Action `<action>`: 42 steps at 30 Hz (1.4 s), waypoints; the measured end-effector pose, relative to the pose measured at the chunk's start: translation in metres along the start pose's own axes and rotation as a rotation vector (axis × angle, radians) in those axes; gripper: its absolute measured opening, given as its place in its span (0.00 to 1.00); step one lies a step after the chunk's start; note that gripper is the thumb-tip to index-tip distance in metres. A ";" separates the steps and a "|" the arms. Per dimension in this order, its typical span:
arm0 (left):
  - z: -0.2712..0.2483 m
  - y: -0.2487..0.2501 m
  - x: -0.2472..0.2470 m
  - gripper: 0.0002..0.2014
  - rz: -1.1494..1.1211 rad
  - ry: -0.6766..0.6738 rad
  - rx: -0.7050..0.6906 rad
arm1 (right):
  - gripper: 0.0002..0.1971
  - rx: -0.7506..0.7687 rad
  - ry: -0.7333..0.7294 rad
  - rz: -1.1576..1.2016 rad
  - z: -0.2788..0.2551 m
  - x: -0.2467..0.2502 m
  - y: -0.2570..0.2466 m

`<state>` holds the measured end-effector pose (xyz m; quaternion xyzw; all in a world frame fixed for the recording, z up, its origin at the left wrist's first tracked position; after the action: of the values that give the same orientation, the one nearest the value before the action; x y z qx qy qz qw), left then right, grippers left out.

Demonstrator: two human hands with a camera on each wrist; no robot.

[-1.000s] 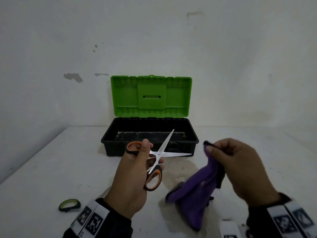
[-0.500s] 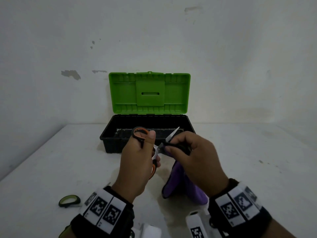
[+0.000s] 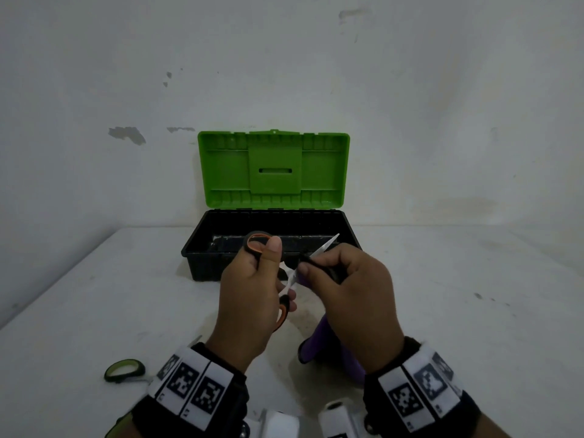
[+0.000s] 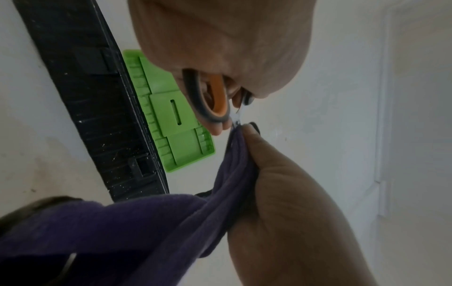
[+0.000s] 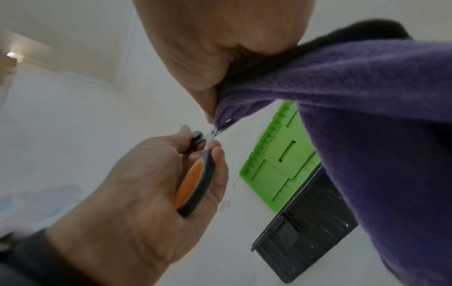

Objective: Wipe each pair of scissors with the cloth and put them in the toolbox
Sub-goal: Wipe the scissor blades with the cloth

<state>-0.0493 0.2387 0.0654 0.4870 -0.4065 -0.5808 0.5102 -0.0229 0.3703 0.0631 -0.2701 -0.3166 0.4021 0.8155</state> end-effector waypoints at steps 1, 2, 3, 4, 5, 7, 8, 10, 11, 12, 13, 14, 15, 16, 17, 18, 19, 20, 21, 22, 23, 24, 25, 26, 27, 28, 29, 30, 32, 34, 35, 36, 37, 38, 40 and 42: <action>0.000 -0.001 0.001 0.18 -0.004 -0.005 -0.001 | 0.05 0.014 -0.009 -0.014 -0.003 -0.001 -0.002; 0.000 -0.001 0.001 0.17 -0.006 -0.008 -0.001 | 0.04 0.022 -0.001 -0.023 -0.004 -0.001 -0.002; -0.001 -0.001 0.002 0.17 -0.011 -0.009 0.000 | 0.04 0.016 0.020 -0.011 -0.003 0.001 -0.002; -0.002 -0.001 0.002 0.16 -0.018 -0.009 0.003 | 0.04 -0.002 0.056 0.019 -0.001 0.004 -0.001; -0.002 -0.002 0.001 0.16 -0.025 -0.010 0.006 | 0.04 -0.024 0.085 0.059 0.002 0.006 0.000; -0.002 -0.003 0.000 0.16 -0.034 -0.018 0.002 | 0.05 -0.036 0.089 0.083 0.002 0.007 0.000; -0.002 -0.003 0.001 0.16 -0.033 -0.020 -0.001 | 0.05 -0.016 0.077 0.044 0.000 0.005 0.000; -0.002 -0.003 0.002 0.15 -0.022 -0.026 -0.006 | 0.05 0.002 0.055 -0.038 -0.004 0.002 0.000; -0.003 -0.003 0.003 0.15 -0.019 -0.032 -0.007 | 0.05 -0.010 0.056 -0.040 -0.004 0.003 0.001; -0.003 -0.003 0.003 0.16 -0.022 -0.040 -0.002 | 0.05 -0.026 0.074 -0.033 -0.003 0.005 0.004; -0.004 -0.002 0.003 0.16 -0.026 -0.048 0.005 | 0.06 -0.037 0.104 -0.021 -0.001 0.008 0.006; -0.003 -0.002 0.003 0.16 -0.029 -0.054 0.009 | 0.07 -0.042 0.135 -0.014 0.001 0.010 0.007; -0.003 -0.002 0.003 0.16 -0.028 -0.059 0.010 | 0.08 -0.045 0.148 -0.004 0.001 0.010 0.007; -0.002 -0.001 0.004 0.17 -0.025 -0.063 0.007 | 0.08 -0.045 0.141 0.005 0.000 0.010 0.006; -0.002 -0.001 0.004 0.17 -0.018 -0.066 0.002 | 0.07 -0.041 0.117 0.007 -0.002 0.008 0.004; -0.003 0.000 0.005 0.18 -0.011 -0.071 -0.005 | 0.06 -0.033 0.093 -0.001 -0.005 0.007 0.001; -0.004 0.001 0.005 0.18 -0.008 -0.077 -0.012 | 0.06 -0.030 0.080 -0.006 -0.006 0.007 0.000; -0.004 0.002 0.006 0.17 -0.009 -0.081 -0.013 | 0.06 -0.035 0.089 -0.001 -0.005 0.008 0.001; -0.004 0.003 0.006 0.17 -0.014 -0.083 -0.005 | 0.07 -0.043 0.118 0.004 -0.001 0.011 0.004; -0.004 0.003 0.005 0.16 -0.020 -0.084 0.007 | 0.09 -0.051 0.158 0.000 0.003 0.013 0.008; -0.005 0.003 0.005 0.16 -0.028 -0.084 0.018 | 0.10 -0.055 0.190 -0.014 0.006 0.015 0.010; -0.004 0.002 0.004 0.17 -0.030 -0.082 0.020 | 0.10 -0.055 0.202 -0.024 0.007 0.016 0.011; -0.004 0.002 0.004 0.17 -0.026 -0.079 0.017 | 0.09 -0.050 0.193 -0.026 0.007 0.016 0.011; -0.004 0.002 0.005 0.17 -0.018 -0.077 0.010 | 0.08 -0.043 0.164 -0.023 0.005 0.015 0.009; -0.004 0.003 0.006 0.17 -0.016 -0.077 0.005 | 0.07 -0.033 0.130 -0.022 0.002 0.013 0.006; -0.004 0.003 0.006 0.17 -0.019 -0.079 0.002 | 0.06 -0.028 0.105 -0.020 0.001 0.013 0.004; -0.005 0.003 0.006 0.18 -0.021 -0.086 0.004 | 0.06 -0.033 0.103 -0.013 0.002 0.014 0.005; -0.005 0.003 0.006 0.18 -0.016 -0.093 0.008 | 0.07 -0.046 0.123 0.002 0.004 0.015 0.008; -0.005 0.003 0.006 0.18 -0.011 -0.098 0.017 | 0.09 -0.074 0.186 0.027 0.010 0.019 0.015; -0.005 0.002 0.006 0.18 -0.003 -0.088 0.020 | 0.09 -0.089 0.193 0.047 0.009 0.019 0.016; -0.005 0.002 0.006 0.18 0.001 -0.081 0.018 | 0.09 -0.090 0.170 0.059 0.007 0.018 0.014; -0.005 0.003 0.007 0.18 0.003 -0.076 0.017 | 0.08 -0.090 0.140 0.069 0.004 0.017 0.010; -0.005 0.003 0.007 0.18 0.004 -0.074 0.017 | 0.07 -0.091 0.118 0.073 0.003 0.017 0.008; -0.004 0.003 0.007 0.18 0.004 -0.077 0.020 | 0.07 -0.097 0.117 0.071 0.004 0.018 0.009; -0.004 0.003 0.005 0.17 -0.003 -0.087 0.030 | 0.08 -0.119 0.174 0.081 0.010 0.022 0.015; -0.005 0.004 0.004 0.18 -0.015 -0.093 0.029 | 0.08 -0.123 0.213 0.088 0.014 0.025 0.017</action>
<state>-0.0440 0.2338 0.0680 0.4698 -0.4344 -0.6007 0.4793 -0.0292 0.4025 0.0681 -0.3743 -0.2401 0.3864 0.8081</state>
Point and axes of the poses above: each hand's wrist, its own z-axis towards the middle knuckle, its own x-axis out of the back of the hand, y = z × x, the point moved 1 cm from there along z, towards the middle knuckle, and after that the axes turned 3 degrees about x, right-handed, at the moved point
